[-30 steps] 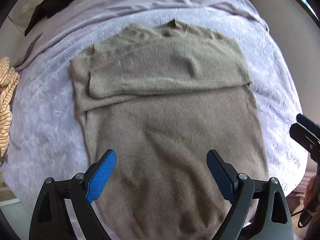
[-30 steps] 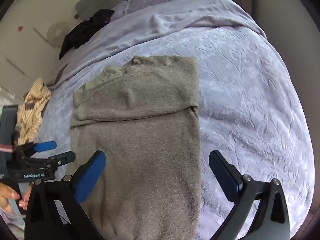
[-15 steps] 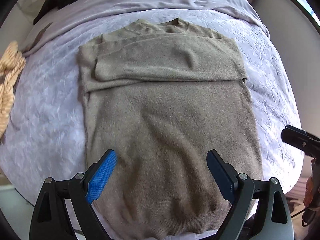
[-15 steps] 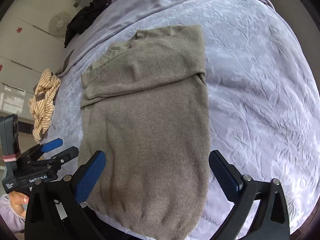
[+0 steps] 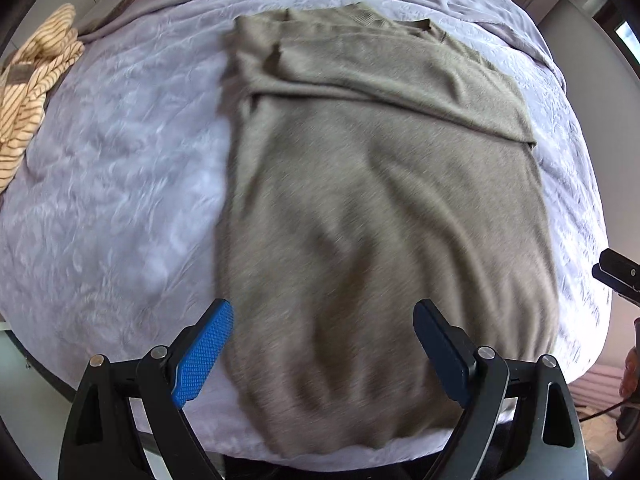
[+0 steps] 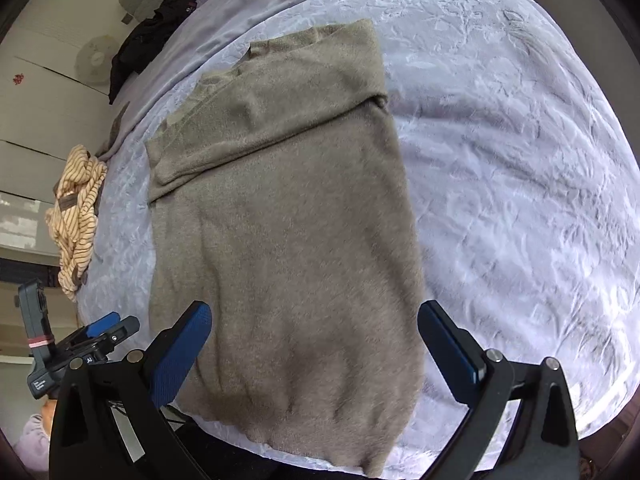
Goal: Fold small clothes
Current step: 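Move both open grippers over to the sweater hem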
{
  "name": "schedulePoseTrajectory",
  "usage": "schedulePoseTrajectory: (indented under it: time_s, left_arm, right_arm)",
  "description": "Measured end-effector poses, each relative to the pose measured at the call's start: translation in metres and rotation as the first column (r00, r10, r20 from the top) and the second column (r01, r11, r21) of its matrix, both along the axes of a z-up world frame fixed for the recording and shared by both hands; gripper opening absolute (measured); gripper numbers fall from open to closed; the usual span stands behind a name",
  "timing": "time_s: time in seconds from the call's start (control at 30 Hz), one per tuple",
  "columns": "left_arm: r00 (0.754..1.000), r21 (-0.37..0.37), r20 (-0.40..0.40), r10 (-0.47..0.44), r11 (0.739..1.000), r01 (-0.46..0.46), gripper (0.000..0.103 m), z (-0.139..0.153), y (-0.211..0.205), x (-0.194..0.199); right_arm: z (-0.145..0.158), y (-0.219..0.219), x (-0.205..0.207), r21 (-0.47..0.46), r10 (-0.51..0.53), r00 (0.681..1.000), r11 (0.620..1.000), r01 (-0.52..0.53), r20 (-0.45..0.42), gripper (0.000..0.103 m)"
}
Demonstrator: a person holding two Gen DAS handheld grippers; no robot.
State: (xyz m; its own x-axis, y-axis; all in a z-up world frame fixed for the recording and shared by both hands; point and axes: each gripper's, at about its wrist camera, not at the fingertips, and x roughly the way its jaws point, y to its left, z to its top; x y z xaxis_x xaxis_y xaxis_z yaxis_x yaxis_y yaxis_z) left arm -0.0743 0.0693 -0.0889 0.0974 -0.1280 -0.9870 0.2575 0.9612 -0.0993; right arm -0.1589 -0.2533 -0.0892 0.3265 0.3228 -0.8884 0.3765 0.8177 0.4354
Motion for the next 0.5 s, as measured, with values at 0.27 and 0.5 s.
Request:
schedulePoseTrajectory:
  time_s: [0.27, 0.5]
  left_arm:
    - [1.0, -0.023, 0.006, -0.007, 1.0, 0.007, 0.092, -0.008, 0.053, -0.028]
    - [0.999, -0.099, -0.024, -0.023, 0.995, 0.021, 0.092, -0.022, 0.098, -0.055]
  right_arm:
    - [-0.004, 0.037, -0.04, 0.022, -0.02, 1.0, 1.0, 0.019, 0.007, 0.103]
    - [-0.022, 0.026, -0.096, 0.103, -0.138, 0.99, 0.985, 0.137, 0.001, 0.103]
